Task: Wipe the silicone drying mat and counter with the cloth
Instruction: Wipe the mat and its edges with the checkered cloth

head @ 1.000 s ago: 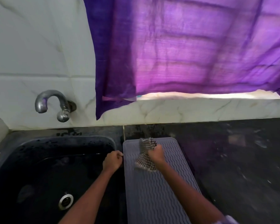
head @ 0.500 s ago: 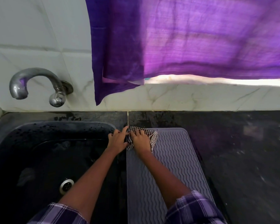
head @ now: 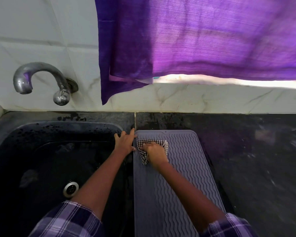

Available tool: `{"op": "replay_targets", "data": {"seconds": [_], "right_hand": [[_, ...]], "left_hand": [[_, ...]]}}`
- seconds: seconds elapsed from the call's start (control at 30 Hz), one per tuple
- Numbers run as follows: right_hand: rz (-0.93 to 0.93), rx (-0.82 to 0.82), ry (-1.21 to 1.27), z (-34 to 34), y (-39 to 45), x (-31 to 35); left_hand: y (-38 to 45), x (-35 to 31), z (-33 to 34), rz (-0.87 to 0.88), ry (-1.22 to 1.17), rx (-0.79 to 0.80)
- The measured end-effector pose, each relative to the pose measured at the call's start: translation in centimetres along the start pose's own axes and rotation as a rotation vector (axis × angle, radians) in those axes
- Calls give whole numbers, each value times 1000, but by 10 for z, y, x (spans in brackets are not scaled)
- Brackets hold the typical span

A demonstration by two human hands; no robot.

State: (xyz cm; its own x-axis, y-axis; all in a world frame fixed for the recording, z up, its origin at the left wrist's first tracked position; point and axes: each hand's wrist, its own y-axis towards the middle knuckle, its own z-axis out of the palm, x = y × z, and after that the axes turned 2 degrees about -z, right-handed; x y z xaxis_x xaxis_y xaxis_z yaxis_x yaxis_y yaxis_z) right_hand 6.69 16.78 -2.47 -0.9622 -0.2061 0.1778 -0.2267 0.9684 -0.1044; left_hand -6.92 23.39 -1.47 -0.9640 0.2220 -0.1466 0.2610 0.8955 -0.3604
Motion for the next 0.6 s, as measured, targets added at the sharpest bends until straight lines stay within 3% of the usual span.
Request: {"op": "replay_targets", "data": {"seconds": [0.13,0.23,0.3,0.47,0.6], "right_hand": [[25,36,66,-13,-9,3],[229,-113,194,-34,12,2],[253,-249,213,-44,28,5],[120,4,-8,-20,42,24],[116,18,4,-12,38,21]], "left_hand": [[-6,-2,-9,32,-164,70],[-11,1,-18,7,-298,10],[-13,6,-21,-3,-301,-61],[-19,13,-15,22,-254,-45],[-28,6,-9,76,-166,63]]}}
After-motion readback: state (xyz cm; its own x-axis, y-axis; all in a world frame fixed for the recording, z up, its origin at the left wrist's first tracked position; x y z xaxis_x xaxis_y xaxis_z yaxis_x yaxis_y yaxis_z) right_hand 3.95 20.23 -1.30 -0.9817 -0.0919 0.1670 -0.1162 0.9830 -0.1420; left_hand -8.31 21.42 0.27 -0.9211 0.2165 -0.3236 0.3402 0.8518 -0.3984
